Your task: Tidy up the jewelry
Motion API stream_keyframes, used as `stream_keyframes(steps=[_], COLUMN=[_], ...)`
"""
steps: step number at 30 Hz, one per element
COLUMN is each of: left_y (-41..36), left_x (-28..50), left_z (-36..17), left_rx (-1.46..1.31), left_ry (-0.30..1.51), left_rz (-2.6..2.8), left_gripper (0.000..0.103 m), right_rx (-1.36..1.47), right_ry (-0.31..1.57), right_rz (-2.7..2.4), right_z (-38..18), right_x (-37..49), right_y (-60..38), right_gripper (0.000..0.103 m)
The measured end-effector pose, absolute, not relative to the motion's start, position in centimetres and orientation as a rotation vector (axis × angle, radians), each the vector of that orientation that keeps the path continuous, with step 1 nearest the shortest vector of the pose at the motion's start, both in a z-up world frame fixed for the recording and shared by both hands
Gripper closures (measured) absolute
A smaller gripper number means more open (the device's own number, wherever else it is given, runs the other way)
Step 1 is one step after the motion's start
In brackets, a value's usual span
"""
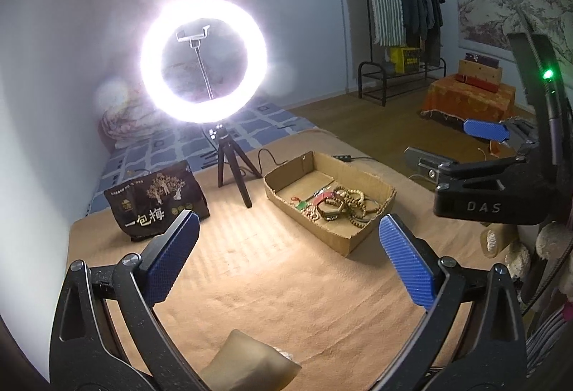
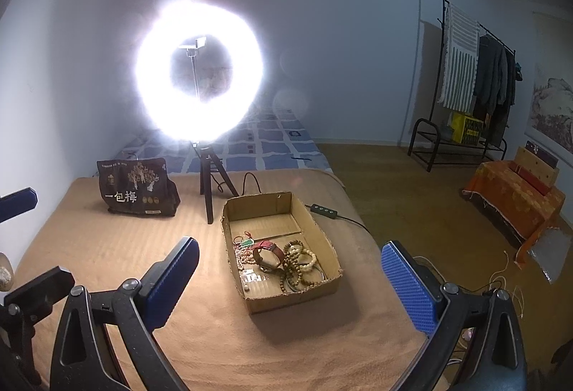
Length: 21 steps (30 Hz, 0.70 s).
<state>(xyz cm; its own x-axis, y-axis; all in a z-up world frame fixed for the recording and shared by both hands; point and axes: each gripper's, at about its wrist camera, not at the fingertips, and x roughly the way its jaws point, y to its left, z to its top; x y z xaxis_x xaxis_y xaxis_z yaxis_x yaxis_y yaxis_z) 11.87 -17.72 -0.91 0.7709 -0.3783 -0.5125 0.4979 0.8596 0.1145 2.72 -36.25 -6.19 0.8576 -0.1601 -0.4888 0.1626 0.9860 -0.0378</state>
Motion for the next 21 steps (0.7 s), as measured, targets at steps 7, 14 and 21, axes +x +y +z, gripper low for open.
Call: stream_keyframes(steps=[7, 14, 21], left_y=[-18.08, -17.93, -17.8], left_x=[12.15, 11.74, 11.61], left_z=[-1.05, -1.01, -0.95], left_rx=[0.252, 0.237, 0.24], left_ry=[0.504, 0.494, 0.482], left_rz=[-0.481, -0.49, -0.479], left_gripper=[0.001, 0.001, 0.001], right_rx=[-0.012, -0.025, -0.034], right_ry=[0.514, 0.508, 0.512], right_rz=[-0.177, -0.195, -0.193], right_z=[-6.39, -6.44, -6.51], right_x=[2.73, 2.66, 2.55], right_y=[-36.22, -36.24, -36.29], right_gripper=[0.0, 0.0, 0.0])
